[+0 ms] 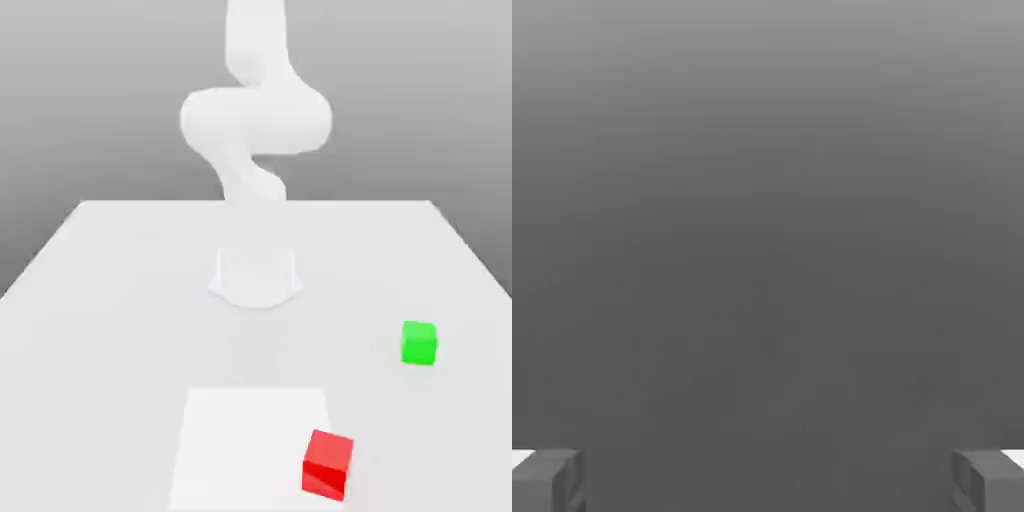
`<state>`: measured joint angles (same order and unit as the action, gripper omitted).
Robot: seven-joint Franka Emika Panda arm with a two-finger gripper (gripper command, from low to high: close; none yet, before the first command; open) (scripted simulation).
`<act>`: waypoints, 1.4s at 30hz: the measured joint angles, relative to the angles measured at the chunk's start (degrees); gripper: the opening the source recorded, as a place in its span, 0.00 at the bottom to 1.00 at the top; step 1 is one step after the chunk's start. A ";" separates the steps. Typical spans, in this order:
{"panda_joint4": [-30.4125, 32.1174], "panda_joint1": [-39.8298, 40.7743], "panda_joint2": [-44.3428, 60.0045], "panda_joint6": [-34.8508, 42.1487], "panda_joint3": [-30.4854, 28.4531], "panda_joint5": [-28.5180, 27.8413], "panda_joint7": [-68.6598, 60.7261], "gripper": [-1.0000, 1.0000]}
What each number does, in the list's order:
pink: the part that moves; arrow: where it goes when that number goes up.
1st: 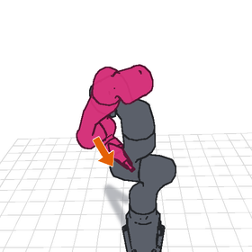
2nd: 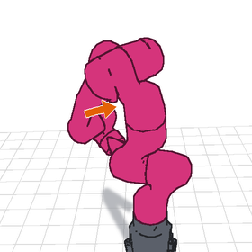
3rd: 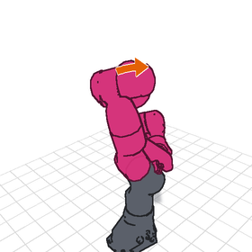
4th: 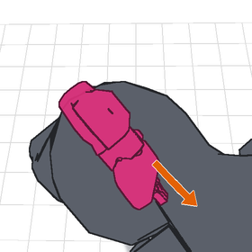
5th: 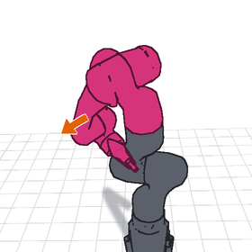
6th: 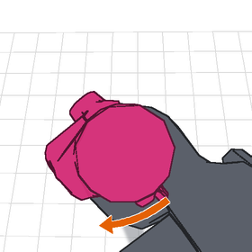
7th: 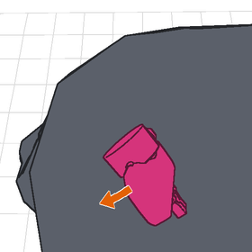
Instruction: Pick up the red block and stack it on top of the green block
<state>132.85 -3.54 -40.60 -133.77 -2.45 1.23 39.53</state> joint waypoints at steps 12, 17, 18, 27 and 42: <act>5.09 -13.24 25.54 -9.46 -7.96 7.42 -31.50 0.50; 7.21 -15.80 35.86 -13.45 -8.00 9.19 -43.52 0.50; 7.65 -16.20 37.86 -14.29 -7.86 9.16 -45.66 0.50; 10.24 -16.78 55.04 -23.83 -6.47 4.75 -57.86 0.50; 10.97 -16.85 52.53 -21.66 -6.44 3.42 -57.33 0.00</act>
<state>143.81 -20.40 11.93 -155.43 -8.89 4.65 -17.80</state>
